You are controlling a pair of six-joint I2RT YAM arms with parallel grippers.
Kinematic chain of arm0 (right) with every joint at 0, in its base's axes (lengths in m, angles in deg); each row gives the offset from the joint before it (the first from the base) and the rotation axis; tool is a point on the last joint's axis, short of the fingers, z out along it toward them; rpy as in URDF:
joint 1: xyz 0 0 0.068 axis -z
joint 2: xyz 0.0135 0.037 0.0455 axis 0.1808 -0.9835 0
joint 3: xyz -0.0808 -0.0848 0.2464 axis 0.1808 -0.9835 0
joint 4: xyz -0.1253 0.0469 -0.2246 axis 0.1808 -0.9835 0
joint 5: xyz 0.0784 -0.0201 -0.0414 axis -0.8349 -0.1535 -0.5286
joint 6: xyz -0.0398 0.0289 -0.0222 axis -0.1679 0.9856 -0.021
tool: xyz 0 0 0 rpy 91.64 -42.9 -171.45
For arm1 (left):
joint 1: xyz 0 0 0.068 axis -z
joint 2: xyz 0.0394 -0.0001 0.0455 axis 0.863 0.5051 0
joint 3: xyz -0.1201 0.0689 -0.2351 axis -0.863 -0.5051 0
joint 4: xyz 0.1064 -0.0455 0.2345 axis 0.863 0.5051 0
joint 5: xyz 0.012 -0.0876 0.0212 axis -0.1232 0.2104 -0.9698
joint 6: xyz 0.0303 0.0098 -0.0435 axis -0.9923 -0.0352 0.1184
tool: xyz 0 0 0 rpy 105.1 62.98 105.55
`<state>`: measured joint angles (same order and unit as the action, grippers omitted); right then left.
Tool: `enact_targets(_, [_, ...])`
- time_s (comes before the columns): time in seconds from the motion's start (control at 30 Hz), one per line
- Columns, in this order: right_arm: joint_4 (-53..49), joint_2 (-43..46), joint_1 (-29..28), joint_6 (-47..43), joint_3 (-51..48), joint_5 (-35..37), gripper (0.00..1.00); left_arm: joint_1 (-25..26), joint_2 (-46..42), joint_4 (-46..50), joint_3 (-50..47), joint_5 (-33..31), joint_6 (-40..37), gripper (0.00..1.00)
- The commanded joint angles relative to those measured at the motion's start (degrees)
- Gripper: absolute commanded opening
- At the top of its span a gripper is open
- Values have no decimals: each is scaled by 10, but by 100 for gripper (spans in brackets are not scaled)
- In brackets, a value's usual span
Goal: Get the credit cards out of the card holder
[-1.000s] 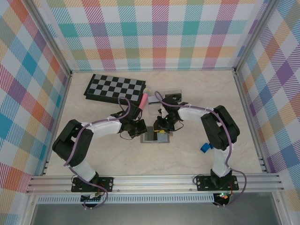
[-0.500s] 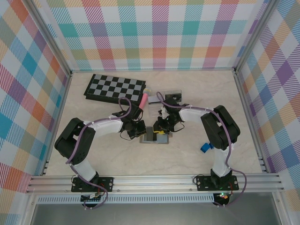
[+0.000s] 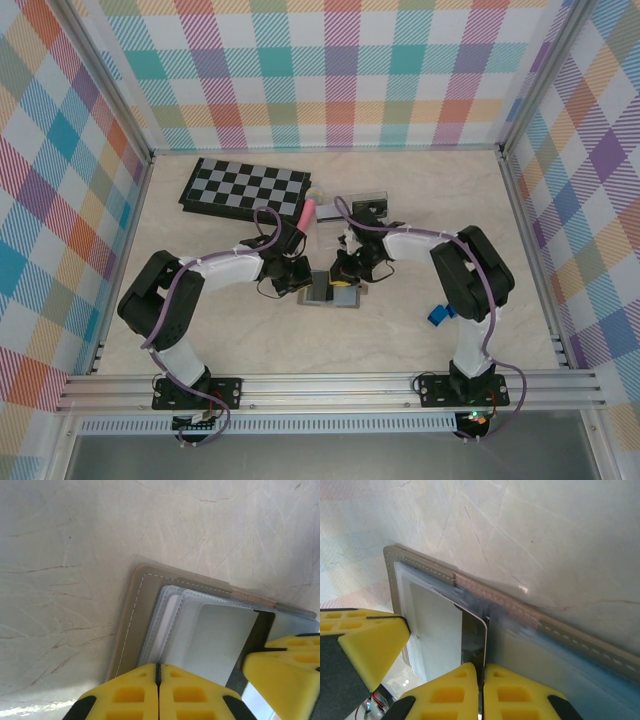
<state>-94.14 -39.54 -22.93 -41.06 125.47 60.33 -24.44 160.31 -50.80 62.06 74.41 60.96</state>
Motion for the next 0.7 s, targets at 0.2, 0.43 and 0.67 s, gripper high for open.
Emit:
enact_targets(0.2, [-61, 88, 32, -41, -53, 35, 2, 4, 5, 43, -7, -24, 0, 10])
enact_targets(0.43, [-48, 169, 52, -70, -73, 25, 0, 3, -42, 34, 29, -13, -27, 26])
enact_targets(0.67, [13, 223, 83, -69, -81, -51, 0, -15, -121, -53, 11, 26, -35, 59])
